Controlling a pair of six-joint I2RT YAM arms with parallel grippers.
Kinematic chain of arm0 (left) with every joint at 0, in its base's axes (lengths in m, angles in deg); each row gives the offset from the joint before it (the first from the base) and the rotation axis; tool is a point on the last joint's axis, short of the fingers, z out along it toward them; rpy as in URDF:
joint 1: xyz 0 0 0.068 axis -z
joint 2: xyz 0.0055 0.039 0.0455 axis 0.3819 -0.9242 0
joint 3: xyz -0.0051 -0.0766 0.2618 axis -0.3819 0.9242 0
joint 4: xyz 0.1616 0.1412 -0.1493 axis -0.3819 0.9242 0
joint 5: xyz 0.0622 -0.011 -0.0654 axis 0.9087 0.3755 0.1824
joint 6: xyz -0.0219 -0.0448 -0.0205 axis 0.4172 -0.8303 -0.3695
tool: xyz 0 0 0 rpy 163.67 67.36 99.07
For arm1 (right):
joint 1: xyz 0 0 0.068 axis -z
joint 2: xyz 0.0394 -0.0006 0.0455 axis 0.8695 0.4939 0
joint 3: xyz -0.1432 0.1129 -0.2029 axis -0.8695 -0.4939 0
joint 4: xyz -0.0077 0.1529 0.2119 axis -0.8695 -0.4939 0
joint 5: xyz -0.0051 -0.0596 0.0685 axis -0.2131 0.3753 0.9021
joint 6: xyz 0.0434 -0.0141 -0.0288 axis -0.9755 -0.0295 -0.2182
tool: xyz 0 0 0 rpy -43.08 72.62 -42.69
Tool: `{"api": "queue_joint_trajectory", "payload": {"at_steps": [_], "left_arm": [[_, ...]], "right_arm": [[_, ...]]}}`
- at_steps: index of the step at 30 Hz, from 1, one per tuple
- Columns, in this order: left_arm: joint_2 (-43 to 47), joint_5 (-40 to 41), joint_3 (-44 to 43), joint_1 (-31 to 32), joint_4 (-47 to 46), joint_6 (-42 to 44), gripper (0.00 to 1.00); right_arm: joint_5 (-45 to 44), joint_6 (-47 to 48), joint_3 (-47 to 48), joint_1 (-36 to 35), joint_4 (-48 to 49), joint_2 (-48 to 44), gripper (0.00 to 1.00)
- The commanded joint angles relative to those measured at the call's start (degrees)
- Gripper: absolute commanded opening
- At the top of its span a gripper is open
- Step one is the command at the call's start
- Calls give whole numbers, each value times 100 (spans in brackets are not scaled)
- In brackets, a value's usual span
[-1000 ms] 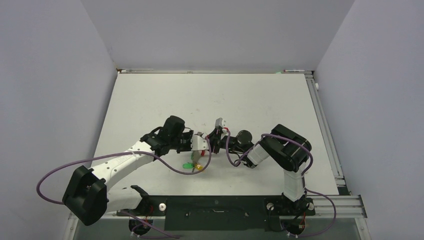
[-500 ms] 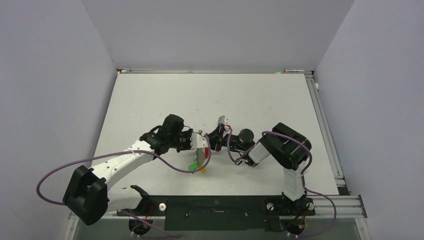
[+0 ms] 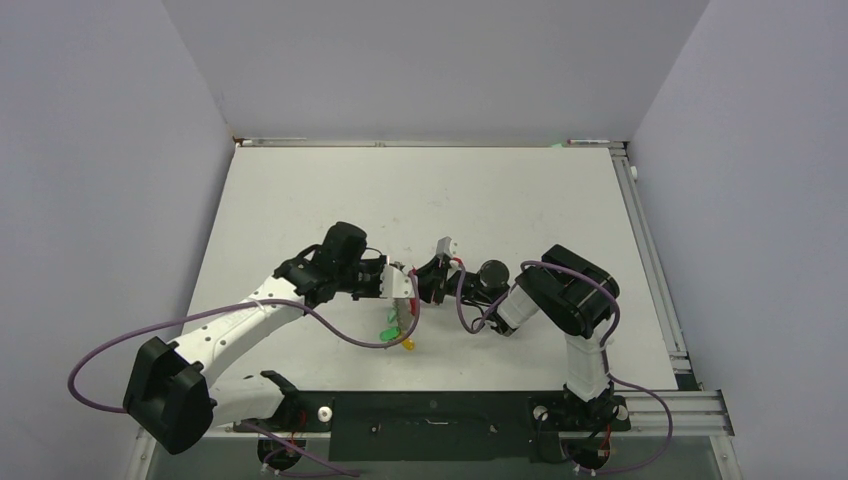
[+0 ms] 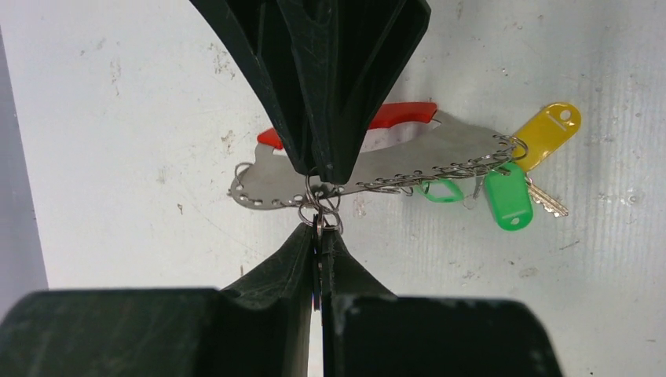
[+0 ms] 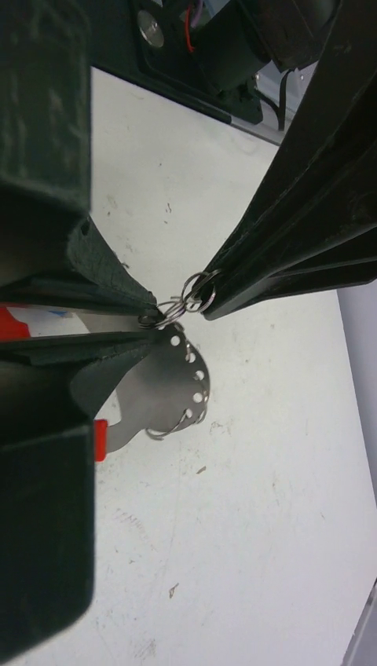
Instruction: Remove the keys from the keyring
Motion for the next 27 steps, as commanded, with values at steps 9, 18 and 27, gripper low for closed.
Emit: {"api": "queue_joint_trajectory", "payload": {"at_steps": [9,18,27], "left_arm": [[324,-258,-322,-24,380,687,0],[323,-292,-345,-24,400,810,0],[263,-311,-426,82,426,867,0]], "right_arm": [[470,1383,116,-43,-143,-643,36],[668,1914,60,-95,-678,-1018,36],[622,2328,182,-192,-1198,-1089,34]]}}
